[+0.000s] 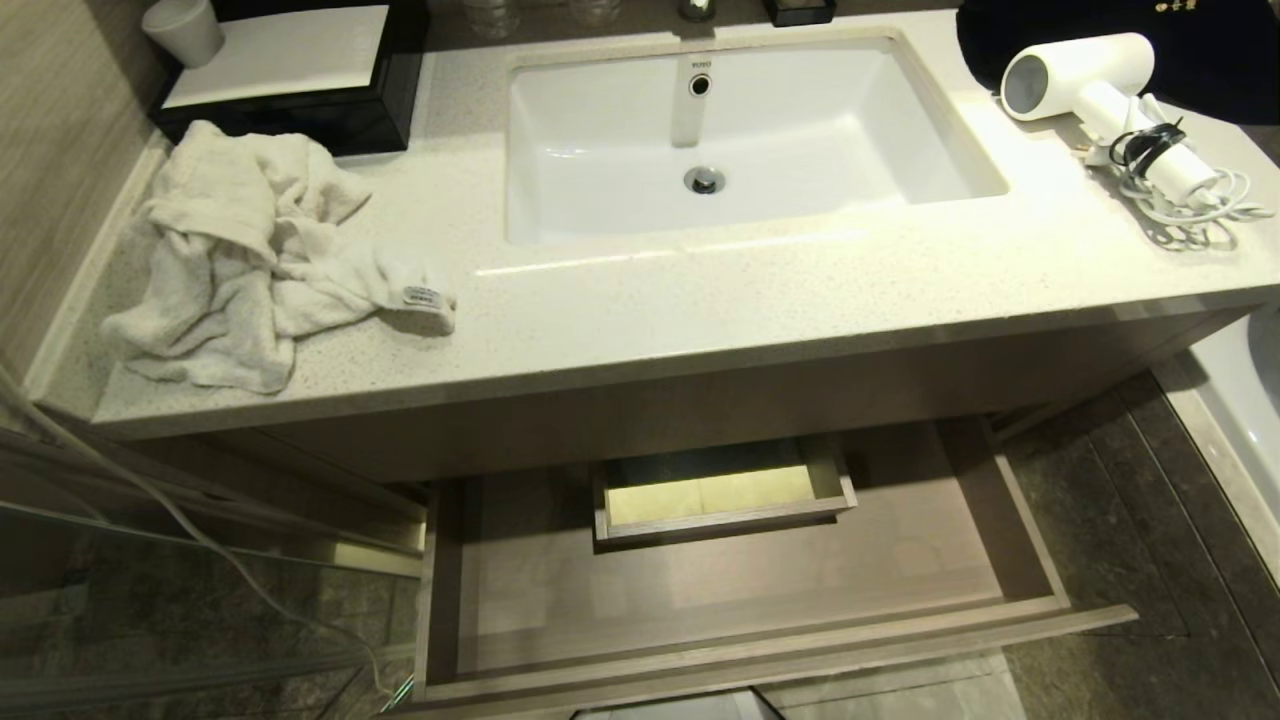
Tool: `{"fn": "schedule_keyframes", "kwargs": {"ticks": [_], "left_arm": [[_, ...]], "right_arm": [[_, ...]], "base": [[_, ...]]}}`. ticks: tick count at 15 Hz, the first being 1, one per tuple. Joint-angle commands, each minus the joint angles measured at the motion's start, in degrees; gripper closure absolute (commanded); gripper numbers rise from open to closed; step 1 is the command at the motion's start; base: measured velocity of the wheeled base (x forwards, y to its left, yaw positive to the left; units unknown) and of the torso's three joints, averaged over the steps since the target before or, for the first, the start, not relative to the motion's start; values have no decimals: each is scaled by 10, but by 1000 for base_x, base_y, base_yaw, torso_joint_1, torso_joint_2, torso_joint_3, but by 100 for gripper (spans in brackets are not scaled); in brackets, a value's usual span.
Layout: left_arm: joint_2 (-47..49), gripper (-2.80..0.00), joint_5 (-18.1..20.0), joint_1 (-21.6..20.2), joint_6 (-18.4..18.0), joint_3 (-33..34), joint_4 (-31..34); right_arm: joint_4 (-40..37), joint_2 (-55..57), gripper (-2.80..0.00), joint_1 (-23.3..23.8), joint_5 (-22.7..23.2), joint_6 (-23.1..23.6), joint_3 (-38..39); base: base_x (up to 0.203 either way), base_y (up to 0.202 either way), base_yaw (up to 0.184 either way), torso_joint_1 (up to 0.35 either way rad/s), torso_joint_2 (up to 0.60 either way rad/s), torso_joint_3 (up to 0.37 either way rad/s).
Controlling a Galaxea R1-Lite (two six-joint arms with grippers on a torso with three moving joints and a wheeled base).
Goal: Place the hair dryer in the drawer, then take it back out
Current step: Pick up the hairdryer
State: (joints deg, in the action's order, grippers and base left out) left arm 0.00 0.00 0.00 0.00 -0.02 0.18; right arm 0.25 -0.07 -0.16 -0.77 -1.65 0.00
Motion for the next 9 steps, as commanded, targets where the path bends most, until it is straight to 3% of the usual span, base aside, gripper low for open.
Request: {"fn": "schedule_keyframes", "kwargs": {"ticks": [1,9], "left_arm": [[-1,0,0,0,0,-1,0],[0,0,0,0,0,-1,1]], "right_arm": [[0,1,0,0,0,0,0],[-1,1,0,0,0,0,0]], "base": [[0,0,0,187,-355,-177],[0,0,0,171,-334,-160]]}}
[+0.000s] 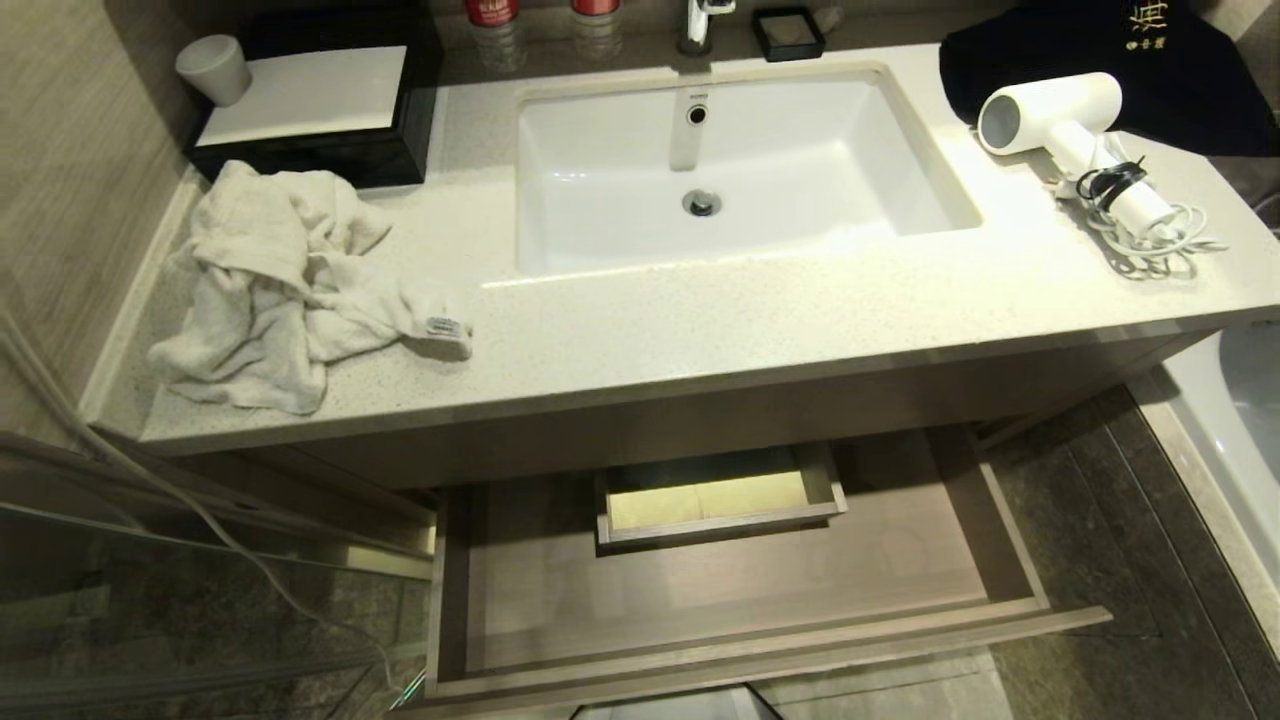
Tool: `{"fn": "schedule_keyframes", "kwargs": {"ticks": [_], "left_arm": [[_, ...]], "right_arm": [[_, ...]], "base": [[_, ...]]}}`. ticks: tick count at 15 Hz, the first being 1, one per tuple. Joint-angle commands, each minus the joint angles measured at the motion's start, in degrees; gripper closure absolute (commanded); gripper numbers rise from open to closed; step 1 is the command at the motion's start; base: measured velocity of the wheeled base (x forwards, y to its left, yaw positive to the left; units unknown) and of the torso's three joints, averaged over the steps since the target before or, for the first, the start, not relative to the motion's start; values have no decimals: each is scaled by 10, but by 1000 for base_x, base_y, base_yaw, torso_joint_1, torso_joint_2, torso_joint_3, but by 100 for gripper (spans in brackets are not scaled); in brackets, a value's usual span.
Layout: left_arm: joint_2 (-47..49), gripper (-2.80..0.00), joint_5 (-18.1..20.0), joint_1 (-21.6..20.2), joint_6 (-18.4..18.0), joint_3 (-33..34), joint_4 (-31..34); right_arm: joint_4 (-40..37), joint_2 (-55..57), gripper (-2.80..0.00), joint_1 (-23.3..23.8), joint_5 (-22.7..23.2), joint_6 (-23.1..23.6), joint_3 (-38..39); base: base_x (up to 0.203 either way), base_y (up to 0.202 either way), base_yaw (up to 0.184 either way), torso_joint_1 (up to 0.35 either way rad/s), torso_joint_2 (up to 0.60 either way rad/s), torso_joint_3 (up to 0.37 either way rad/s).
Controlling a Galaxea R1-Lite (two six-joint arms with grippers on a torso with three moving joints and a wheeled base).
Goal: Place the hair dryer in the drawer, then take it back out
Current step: Pick up the hairdryer
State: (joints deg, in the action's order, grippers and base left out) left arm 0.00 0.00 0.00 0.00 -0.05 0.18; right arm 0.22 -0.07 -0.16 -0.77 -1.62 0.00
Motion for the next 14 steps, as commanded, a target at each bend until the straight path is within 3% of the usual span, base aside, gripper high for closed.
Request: {"fn": "schedule_keyframes", "kwargs": {"ticks": [1,14], "left_arm": [[-1,0,0,0,0,0,0],[-1,0,0,0,0,0,0]], "right_arm": [[0,1,0,0,0,0,0],[0,1,0,0,0,0,0]], "base": [[0,0,0,27,-44,-27],[0,0,0,0,0,0]]}}
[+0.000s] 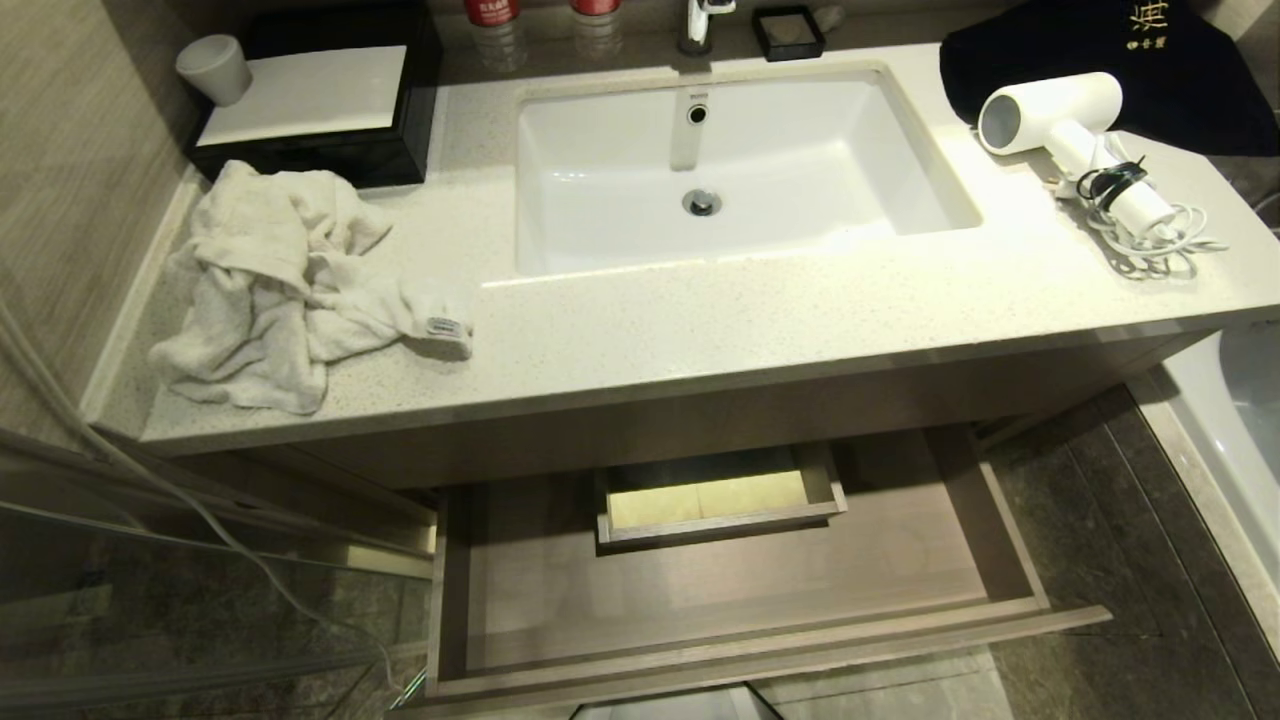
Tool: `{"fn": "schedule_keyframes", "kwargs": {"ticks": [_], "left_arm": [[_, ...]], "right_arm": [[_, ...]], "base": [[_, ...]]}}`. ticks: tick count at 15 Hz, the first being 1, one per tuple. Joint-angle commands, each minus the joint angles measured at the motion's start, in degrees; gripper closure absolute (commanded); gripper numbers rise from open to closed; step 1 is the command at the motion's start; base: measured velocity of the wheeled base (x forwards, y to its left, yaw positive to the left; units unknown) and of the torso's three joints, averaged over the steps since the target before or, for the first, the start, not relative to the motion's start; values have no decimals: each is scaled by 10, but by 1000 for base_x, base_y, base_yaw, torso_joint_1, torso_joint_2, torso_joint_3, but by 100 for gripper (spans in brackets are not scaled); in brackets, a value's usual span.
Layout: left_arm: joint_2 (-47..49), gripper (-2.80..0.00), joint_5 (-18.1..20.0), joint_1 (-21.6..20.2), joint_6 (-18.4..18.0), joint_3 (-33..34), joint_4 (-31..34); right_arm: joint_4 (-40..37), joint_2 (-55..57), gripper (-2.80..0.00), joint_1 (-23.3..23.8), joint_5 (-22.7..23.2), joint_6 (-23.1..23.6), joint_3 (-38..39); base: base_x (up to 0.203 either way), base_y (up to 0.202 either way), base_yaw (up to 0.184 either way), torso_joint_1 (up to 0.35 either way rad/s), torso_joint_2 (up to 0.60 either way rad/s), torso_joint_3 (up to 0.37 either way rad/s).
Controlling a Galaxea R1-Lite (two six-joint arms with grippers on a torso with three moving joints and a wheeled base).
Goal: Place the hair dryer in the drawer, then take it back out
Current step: Pick up the hairdryer
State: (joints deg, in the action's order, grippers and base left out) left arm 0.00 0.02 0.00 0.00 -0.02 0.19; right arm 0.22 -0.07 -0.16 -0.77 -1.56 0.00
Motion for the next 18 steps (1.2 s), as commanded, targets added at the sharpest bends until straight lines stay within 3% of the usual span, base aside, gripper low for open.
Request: {"fn": "schedule_keyframes", "kwargs": {"ticks": [1,8,15,18], "left_arm": [[-1,0,0,0,0,0,0],[-1,0,0,0,0,0,0],[-1,0,0,0,0,0,1],[0,0,0,0,0,0,0]], "right_arm": [[0,1,0,0,0,0,0],[0,1,0,0,0,-1,0],[0,1,0,0,0,0,0],[0,1,0,0,0,0,0]], "base": [[0,0,0,0,0,0],[0,0,0,0,0,0],[3,-8,147,4,3,-1],[1,0,37,2,1,-1]]}}
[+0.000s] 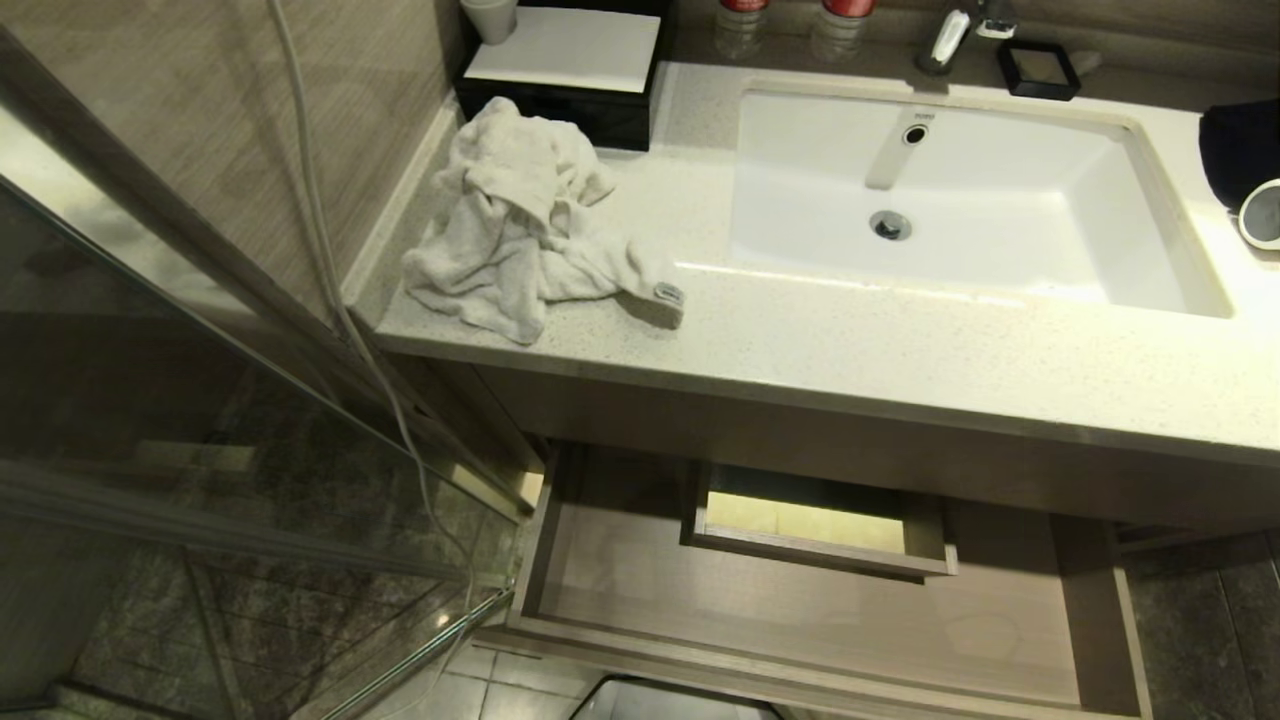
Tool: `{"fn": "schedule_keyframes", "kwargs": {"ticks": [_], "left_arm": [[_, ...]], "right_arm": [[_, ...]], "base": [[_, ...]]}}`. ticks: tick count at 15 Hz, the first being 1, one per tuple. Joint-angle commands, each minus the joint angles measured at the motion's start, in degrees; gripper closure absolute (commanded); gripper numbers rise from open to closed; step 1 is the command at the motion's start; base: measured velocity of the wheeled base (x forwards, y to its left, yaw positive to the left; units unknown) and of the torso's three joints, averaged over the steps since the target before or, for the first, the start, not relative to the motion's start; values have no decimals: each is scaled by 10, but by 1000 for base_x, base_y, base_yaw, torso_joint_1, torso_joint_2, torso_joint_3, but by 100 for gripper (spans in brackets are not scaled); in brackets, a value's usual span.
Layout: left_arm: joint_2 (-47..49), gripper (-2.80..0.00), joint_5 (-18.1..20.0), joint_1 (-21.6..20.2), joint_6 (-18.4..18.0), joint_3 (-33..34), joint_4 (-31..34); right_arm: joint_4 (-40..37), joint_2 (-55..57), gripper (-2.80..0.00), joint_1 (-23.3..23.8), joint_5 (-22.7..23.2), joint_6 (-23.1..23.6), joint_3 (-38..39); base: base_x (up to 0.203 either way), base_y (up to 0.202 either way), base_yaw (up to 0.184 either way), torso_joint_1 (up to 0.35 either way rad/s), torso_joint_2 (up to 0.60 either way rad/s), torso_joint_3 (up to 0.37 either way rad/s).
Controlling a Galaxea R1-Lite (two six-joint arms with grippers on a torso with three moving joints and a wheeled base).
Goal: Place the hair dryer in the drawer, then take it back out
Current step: Pick up the hairdryer
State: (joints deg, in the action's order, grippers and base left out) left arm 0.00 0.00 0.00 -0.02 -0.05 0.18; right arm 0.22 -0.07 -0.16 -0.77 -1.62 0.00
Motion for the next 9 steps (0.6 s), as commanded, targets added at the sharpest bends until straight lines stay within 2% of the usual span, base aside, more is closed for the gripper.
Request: {"fn": "schedule_keyframes", "kwargs": {"ticks": [1,9], "left_arm": [[0,0,0,0,0,0,0],[0,0,0,0,0,0,0]], "right_arm": [[0,1,0,0,0,0,0],[0,1,0,0,0,0,0]], "base": [[0,0,0,0,0,0],[0,0,0,12,-20,-10]]}}
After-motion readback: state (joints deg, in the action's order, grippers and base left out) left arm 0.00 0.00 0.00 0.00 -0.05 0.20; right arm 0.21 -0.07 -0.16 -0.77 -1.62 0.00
